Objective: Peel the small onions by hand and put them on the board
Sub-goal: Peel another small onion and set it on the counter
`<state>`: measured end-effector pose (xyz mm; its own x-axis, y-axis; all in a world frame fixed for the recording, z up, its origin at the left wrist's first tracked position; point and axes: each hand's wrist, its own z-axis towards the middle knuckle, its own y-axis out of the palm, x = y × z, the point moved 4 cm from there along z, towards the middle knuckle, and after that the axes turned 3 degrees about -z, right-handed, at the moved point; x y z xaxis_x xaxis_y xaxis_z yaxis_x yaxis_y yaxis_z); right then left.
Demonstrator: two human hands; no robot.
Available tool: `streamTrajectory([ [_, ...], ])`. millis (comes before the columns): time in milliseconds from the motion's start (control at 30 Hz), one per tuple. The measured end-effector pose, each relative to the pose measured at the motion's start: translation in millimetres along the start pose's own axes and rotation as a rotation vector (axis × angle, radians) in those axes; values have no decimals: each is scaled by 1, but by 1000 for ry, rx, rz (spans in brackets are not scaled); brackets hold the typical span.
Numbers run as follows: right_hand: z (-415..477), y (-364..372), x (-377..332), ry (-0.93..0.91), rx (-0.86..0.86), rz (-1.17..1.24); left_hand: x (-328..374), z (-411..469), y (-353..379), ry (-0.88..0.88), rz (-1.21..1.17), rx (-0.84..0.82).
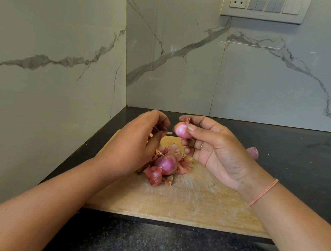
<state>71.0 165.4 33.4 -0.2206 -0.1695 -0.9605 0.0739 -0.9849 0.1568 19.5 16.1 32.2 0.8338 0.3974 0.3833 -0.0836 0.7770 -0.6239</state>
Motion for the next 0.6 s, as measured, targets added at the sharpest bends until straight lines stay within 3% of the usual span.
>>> streamTrajectory([
  [200,-1,-1,2,-75,23,-297,5,-2,-4,-67,-149,48],
  [600,-2,3,2,-125,29,-494,9,-5,-2,-227,-363,85],
])
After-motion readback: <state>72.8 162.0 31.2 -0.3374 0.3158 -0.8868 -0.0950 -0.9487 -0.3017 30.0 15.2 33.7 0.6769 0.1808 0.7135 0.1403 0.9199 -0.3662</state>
